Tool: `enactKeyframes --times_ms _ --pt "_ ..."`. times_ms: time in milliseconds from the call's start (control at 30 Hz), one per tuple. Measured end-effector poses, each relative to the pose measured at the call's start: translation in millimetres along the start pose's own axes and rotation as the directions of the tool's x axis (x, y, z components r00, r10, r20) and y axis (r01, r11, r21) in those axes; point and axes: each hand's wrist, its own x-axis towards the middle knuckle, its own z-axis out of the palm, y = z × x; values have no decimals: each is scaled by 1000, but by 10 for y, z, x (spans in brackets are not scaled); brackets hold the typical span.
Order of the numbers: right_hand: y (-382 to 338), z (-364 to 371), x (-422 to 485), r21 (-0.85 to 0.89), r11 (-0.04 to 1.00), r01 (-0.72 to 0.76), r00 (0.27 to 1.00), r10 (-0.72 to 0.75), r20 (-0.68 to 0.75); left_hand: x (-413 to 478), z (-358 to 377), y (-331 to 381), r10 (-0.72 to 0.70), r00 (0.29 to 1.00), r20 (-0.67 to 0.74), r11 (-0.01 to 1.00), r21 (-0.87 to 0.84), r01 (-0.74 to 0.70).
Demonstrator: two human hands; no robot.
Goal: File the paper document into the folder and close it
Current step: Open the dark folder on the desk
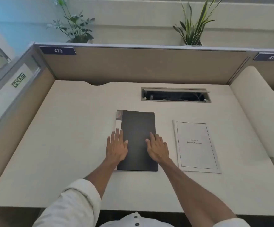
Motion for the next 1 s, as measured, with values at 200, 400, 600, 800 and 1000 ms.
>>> enactKeyframes --times_ms 200,400,600,800,1000 --pt "85 138 -96 86 987 -136 984 145 -102 52 -17 -174 -158 987 17 985 -66 158" --pt "10 93 31 309 891 -332 929 366 -60 61 -34 -172 -234 971 45 960 -149 238" --pt "112 50 167 596 664 -452 852 519 69 68 -24 -187 -259 959 112 926 -254 280" --pt "210 5 225 725 496 -477 817 554 158 61 -79 -183 -235 963 129 943 -210 258" --pt "166 -54 216 799 379 -466 827 508 241 143 -168 -265 -243 962 124 947 -187 263"
